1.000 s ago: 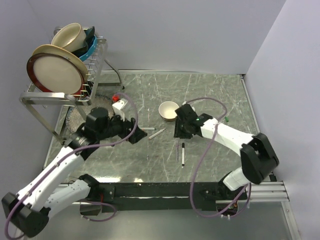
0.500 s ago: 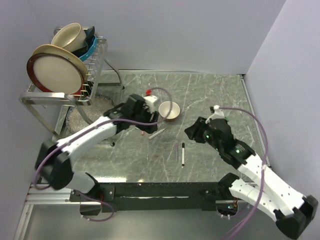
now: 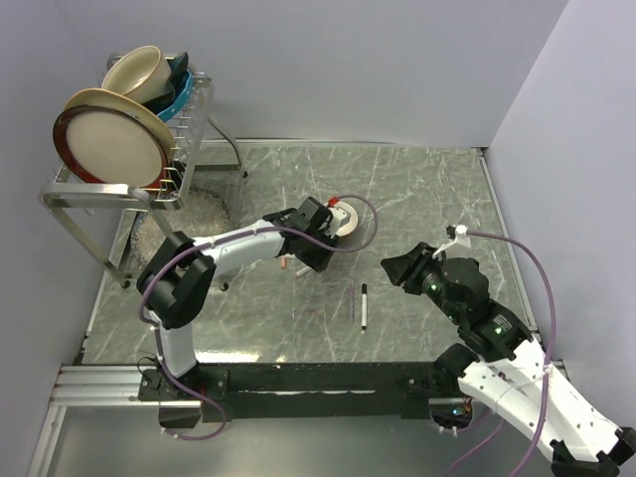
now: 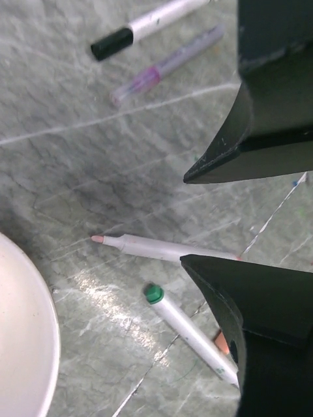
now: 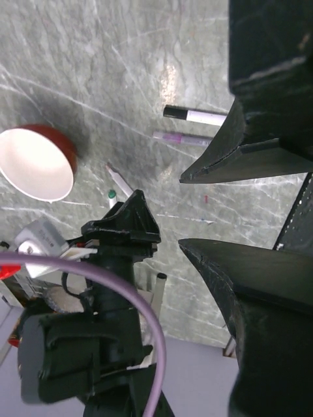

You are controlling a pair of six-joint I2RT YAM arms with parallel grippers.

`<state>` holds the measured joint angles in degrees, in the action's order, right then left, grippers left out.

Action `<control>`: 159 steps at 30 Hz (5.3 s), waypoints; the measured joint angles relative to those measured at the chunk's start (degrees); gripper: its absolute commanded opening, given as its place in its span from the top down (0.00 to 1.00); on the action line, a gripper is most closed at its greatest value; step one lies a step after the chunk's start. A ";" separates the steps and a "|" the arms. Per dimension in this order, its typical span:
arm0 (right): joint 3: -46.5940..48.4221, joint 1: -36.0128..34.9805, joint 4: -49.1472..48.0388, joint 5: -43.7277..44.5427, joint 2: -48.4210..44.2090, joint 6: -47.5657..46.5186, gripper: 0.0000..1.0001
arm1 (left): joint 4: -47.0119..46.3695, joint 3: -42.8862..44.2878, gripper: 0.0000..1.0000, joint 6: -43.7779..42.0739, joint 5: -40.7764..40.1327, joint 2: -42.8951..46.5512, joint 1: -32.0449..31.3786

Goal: Insert the pens into the pen caps

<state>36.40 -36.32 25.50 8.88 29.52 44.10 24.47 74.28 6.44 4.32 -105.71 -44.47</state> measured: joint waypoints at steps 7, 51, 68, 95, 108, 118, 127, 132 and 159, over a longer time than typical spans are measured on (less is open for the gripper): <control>0.04 0.00 2.84 2.19 -3.96 0.04 0.54 | -1.36 1.36 0.49 -3.15 -2.73 -3.63 -0.26; -13.77 0.00 -13.55 -15.02 -6.40 11.13 0.39 | -4.28 -4.39 0.99 16.57 4.07 11.52 -0.26; -13.07 -0.48 -32.44 -23.56 8.59 12.41 0.45 | -25.81 -21.11 0.99 41.92 10.82 34.58 -0.26; -4.48 -9.86 -37.38 -19.50 18.97 10.27 0.70 | -31.95 -25.24 0.99 47.30 9.97 41.31 -0.37; -3.08 -12.68 -33.81 -14.82 18.29 9.14 1.00 | -28.94 -25.16 0.28 47.36 7.76 42.97 -0.42; -2.97 -12.70 -22.18 -4.70 5.62 8.15 1.00 | -6.21 -10.60 0.38 37.59 -4.46 38.23 1.31; -2.56 -12.70 -16.55 0.35 -0.70 5.97 1.00 | 6.67 -9.44 0.57 31.15 -8.26 19.87 11.67; -2.75 -12.70 -15.61 0.98 -1.51 5.92 1.00 | 7.85 -8.90 0.59 29.09 -8.11 11.85 11.39; -2.64 -12.68 -14.60 1.95 -0.46 4.39 1.00 | 6.71 -3.98 0.63 23.23 -9.38 -1.46 10.95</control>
<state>33.76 -48.99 10.90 10.83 29.06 48.49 31.18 70.30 29.67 -5.06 -107.18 -33.52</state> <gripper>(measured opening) 0.190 0.379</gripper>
